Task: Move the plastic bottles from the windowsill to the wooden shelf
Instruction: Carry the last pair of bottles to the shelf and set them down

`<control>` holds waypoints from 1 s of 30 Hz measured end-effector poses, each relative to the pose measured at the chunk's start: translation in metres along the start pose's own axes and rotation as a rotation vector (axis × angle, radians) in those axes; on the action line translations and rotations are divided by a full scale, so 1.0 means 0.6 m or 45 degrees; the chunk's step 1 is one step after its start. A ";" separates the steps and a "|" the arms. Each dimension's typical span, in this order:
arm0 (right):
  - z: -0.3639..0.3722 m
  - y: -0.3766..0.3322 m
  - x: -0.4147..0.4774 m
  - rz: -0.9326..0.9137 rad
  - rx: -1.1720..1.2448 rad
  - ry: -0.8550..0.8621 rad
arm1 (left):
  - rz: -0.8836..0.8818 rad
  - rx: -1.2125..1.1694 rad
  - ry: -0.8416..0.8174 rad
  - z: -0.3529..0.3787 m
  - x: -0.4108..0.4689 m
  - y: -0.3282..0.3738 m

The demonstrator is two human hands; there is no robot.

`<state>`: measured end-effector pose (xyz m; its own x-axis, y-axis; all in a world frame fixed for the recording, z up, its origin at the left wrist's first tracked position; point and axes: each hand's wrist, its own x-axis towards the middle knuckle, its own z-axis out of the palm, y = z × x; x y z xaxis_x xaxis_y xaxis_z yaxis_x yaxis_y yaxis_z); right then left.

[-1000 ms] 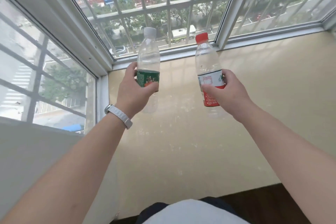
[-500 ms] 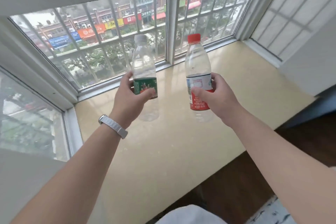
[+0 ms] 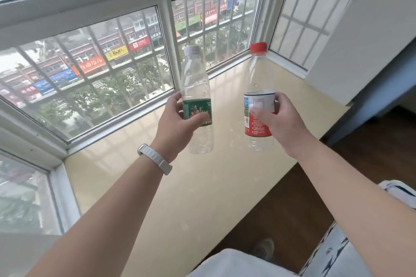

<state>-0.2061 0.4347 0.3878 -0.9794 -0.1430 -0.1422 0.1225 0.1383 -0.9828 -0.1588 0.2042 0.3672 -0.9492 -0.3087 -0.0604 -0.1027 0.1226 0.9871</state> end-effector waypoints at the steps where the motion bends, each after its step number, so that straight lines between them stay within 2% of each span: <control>1: -0.018 0.000 0.006 -0.003 0.016 0.005 | 0.000 0.010 -0.014 0.018 0.006 0.008; 9: -0.220 0.017 0.050 -0.035 0.079 0.119 | 0.039 0.009 -0.142 0.233 0.055 0.058; 18: -0.499 0.062 0.041 -0.045 0.178 0.454 | 0.114 0.099 -0.447 0.530 0.087 0.107; 30: -0.710 0.098 -0.055 -0.063 0.202 0.876 | 0.219 0.012 -0.840 0.807 0.061 0.158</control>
<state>-0.2347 0.8653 0.3848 -0.8570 0.5137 -0.0414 0.0458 -0.0041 -0.9989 -0.3470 0.6614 0.3866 -0.9346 0.3552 0.0165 0.0659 0.1275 0.9896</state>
